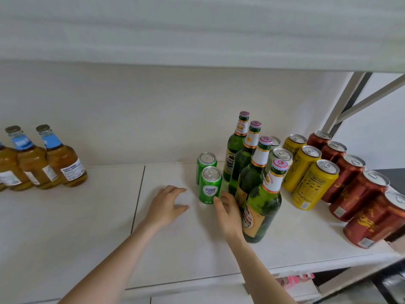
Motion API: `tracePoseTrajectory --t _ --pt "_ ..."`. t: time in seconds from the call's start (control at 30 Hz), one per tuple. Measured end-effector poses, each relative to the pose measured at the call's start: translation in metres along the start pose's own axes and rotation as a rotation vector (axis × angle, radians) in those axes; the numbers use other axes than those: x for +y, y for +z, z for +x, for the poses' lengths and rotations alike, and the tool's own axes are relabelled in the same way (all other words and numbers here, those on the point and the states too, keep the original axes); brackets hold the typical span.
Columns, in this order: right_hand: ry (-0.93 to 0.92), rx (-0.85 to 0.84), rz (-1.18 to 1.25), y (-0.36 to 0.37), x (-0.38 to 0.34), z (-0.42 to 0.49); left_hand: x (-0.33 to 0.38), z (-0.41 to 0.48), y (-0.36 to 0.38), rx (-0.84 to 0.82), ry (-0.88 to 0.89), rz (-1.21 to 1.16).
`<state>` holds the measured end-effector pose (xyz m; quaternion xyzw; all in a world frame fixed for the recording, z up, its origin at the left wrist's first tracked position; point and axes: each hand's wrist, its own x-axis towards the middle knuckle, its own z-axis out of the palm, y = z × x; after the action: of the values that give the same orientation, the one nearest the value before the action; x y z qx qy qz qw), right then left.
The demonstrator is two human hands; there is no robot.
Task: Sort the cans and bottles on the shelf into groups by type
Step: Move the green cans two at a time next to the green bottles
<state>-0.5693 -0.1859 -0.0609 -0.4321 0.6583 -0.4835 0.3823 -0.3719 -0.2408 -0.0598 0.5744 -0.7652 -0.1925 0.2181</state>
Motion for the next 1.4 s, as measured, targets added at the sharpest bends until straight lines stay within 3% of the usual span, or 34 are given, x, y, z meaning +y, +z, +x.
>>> tracePoseTrajectory --t 0.23,0.43,0.83,1.4 --pt "-0.305 -0.064 -0.636 -0.004 0.004 -0.058 -0.016 -0.077 -0.008 0.112 -0.043 0.347" --pt "-0.363 -0.092 -0.95 0.003 0.013 -0.103 -0.021 -0.137 -0.015 0.148 -0.086 0.478" --pt "-0.361 -0.129 -1.088 0.053 0.003 -0.166 -0.063 -0.204 -0.056 0.154 -0.07 0.591" --pt "-0.389 -0.189 -1.107 0.253 -0.04 -0.275 -0.221 -0.306 -0.197 -0.01 -0.167 0.681"
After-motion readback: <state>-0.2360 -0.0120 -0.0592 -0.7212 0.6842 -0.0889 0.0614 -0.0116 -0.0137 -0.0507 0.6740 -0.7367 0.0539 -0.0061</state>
